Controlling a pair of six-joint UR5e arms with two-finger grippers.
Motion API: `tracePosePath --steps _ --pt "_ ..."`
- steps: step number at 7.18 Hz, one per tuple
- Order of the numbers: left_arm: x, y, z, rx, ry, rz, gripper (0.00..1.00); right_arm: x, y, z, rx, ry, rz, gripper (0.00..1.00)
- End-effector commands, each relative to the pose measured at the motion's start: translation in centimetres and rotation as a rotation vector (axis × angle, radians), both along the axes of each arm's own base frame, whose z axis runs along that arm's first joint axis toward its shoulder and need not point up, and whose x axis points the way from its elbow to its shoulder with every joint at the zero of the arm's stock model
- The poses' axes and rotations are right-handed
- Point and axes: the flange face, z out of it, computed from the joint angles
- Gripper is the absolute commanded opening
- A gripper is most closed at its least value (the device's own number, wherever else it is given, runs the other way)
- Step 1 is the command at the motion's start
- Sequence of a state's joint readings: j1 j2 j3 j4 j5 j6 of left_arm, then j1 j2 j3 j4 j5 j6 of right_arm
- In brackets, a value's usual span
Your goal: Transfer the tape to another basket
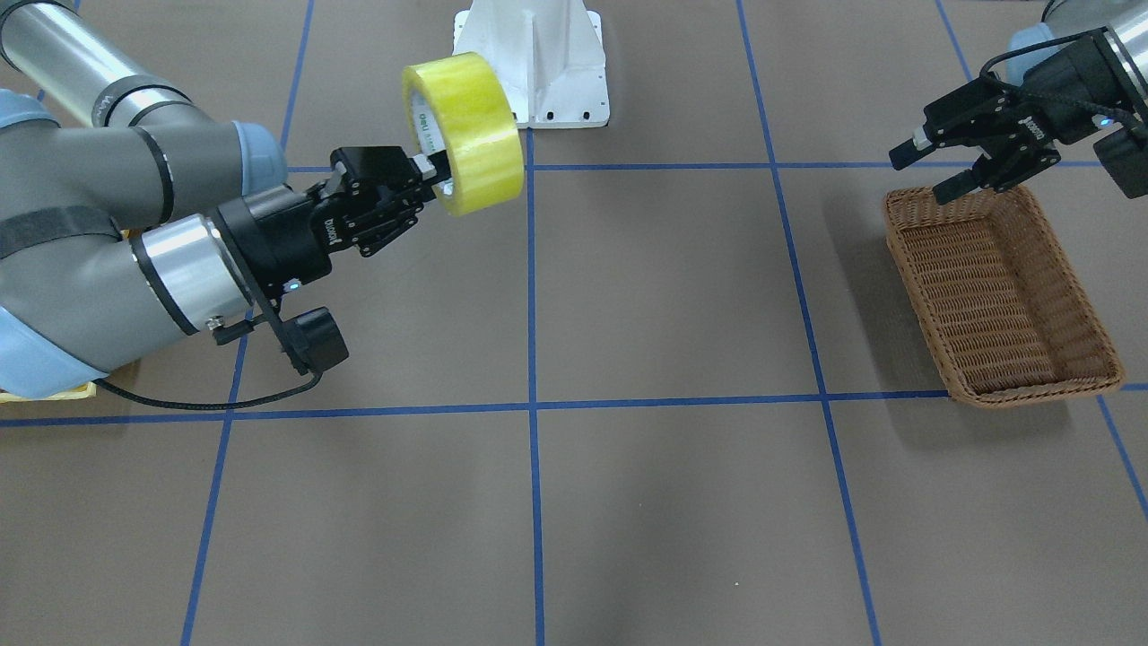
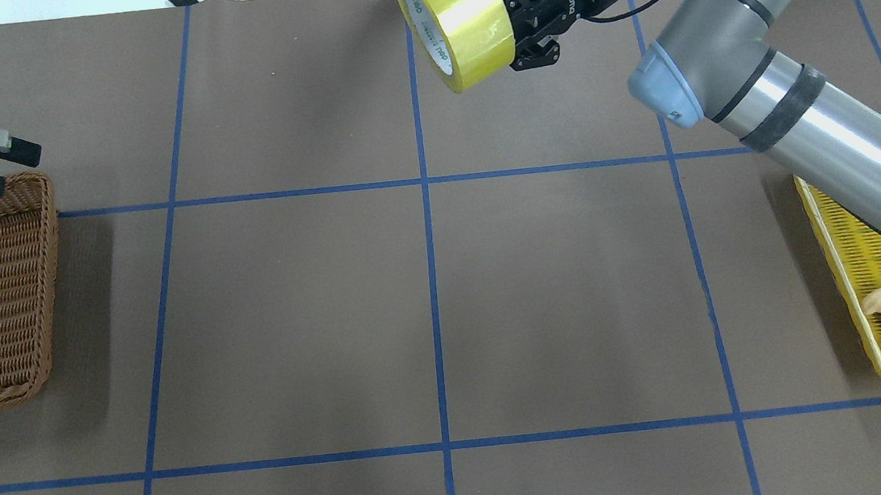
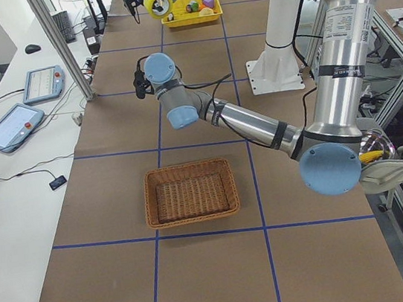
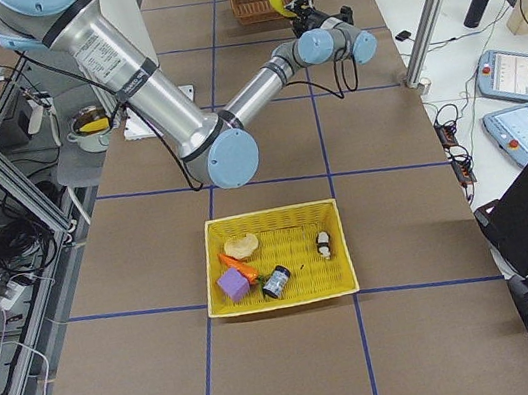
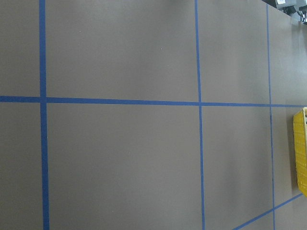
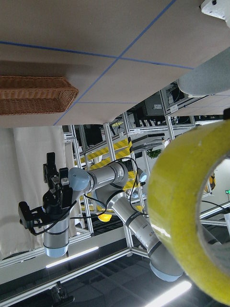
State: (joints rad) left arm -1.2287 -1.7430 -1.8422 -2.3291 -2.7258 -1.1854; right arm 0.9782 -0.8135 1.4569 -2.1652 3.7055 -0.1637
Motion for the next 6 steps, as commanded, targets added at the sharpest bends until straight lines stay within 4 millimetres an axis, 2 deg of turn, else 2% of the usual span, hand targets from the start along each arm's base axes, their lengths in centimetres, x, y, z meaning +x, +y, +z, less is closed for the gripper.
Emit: tracePosePath --steps 1,2,3,4,5,6 --pt "0.2 -0.5 -0.2 -0.027 0.002 -0.004 0.98 -1.9 -0.3 -1.9 -0.028 -0.004 0.021 0.0" --pt "0.7 -1.6 -2.9 -0.079 0.025 -0.016 0.98 -4.3 -0.2 -2.1 -0.079 -0.062 0.054 0.0" --pt "1.0 -2.2 -4.9 -0.121 0.042 -0.022 0.98 -5.4 0.2 -2.9 -0.102 -0.087 0.089 0.0" --pt "1.4 -2.2 -5.5 -0.125 0.047 -0.021 0.98 -6.5 0.7 -2.9 -0.116 -0.105 0.098 0.0" --pt "2.2 -2.0 -5.9 -0.09 0.053 -0.054 0.98 -8.4 1.5 -2.5 -0.128 -0.139 0.131 0.0" --pt "4.0 -1.3 -6.3 -0.116 0.094 -0.074 0.98 -10.4 2.6 -3.4 -0.156 -0.16 0.155 0.0"
